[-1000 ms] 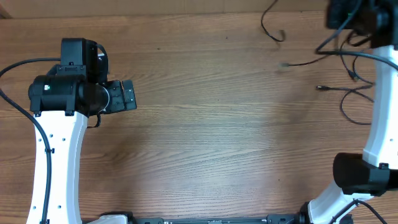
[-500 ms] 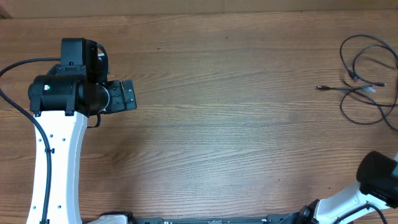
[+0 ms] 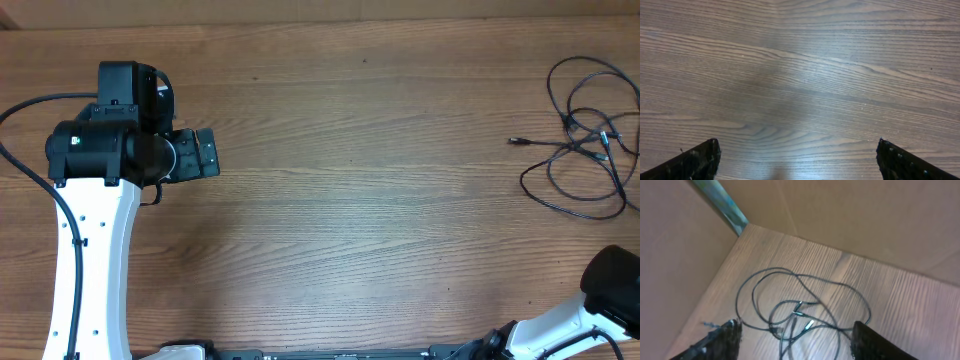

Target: Untangle cables

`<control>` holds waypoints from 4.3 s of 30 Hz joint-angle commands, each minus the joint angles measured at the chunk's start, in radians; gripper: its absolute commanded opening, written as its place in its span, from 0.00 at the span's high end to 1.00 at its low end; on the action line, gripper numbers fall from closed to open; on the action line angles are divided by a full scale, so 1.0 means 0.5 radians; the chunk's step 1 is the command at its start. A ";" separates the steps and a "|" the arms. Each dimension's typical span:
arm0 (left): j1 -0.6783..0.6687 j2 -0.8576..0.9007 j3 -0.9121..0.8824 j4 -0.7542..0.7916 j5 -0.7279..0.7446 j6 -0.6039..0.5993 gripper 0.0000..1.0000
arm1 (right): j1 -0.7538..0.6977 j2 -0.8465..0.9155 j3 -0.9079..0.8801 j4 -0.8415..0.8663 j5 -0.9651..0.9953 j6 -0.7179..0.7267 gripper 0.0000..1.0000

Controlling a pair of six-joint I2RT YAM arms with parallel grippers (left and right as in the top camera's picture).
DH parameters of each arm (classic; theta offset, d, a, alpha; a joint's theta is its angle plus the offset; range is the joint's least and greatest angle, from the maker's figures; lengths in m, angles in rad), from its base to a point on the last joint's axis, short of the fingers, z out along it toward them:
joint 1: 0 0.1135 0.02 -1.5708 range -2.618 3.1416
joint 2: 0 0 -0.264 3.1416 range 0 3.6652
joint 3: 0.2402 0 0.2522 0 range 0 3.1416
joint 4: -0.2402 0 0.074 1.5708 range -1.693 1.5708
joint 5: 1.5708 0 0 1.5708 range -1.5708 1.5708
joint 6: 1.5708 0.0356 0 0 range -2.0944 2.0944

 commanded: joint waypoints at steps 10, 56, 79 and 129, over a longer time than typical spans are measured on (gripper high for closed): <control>0.007 -0.034 0.037 0.001 0.021 0.038 0.00 | 0.000 -0.017 0.034 -0.131 -0.586 -0.008 0.00; 0.007 -0.034 0.037 0.001 0.020 0.038 0.01 | 1.217 -0.016 -0.403 -0.262 -1.018 -0.675 0.00; 0.003 -1.983 -1.906 2.354 -0.038 0.039 0.00 | 1.217 -0.016 -0.403 -0.262 -1.018 -0.675 0.00; 0.004 -2.852 -3.152 2.537 0.005 0.188 0.00 | 1.217 -0.017 -0.403 -0.262 -1.018 -0.675 0.00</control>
